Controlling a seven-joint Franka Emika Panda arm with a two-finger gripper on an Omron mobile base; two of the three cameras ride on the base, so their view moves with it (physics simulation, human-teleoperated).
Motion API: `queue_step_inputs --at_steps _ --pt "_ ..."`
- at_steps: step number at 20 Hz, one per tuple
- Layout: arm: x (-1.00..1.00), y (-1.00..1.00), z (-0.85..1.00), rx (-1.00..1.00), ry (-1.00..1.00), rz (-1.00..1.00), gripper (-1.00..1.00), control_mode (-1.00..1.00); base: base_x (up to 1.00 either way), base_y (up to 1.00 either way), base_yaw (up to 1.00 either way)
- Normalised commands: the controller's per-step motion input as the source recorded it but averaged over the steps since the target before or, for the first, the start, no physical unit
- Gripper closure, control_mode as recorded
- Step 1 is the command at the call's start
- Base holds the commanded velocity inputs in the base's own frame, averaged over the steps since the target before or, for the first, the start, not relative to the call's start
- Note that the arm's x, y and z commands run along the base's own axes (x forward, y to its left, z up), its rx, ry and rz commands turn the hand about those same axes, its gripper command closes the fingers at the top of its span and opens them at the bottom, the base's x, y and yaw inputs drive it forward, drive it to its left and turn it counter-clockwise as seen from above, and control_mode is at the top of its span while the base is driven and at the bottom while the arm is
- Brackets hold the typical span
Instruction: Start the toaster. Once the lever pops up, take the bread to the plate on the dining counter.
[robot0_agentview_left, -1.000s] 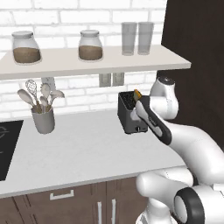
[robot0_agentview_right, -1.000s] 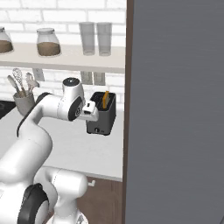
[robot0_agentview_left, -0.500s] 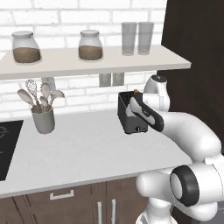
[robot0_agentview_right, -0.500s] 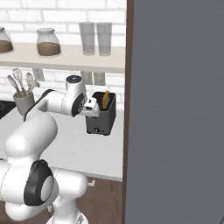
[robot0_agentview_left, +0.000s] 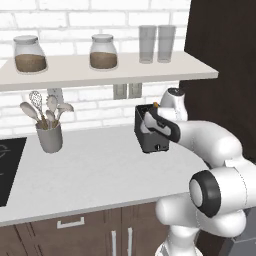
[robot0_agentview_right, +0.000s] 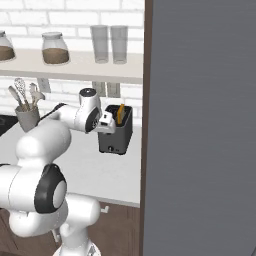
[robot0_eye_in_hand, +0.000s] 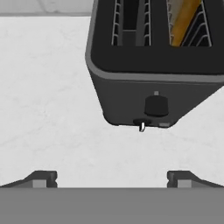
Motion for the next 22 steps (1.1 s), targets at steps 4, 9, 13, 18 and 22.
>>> queue_step_inputs --at_steps 4,9,13,18,22 --pt "0.37 0.00 -0.23 0.00 0.00 0.00 -1.00 -1.00 0.00 0.00 0.00" --pt "0.35 0.00 -0.21 0.00 0.00 0.00 -1.00 -1.00 0.00 0.00 0.00" --pt "0.33 0.00 -0.14 0.00 0.00 0.00 -1.00 -1.00 0.00 0.00 0.00" --pt "0.34 0.00 -0.17 0.00 0.00 0.00 -1.00 -1.00 0.00 0.00 0.00" --pt "0.32 0.00 -0.13 0.00 0.00 0.00 -1.00 -1.00 0.00 0.00 0.00"
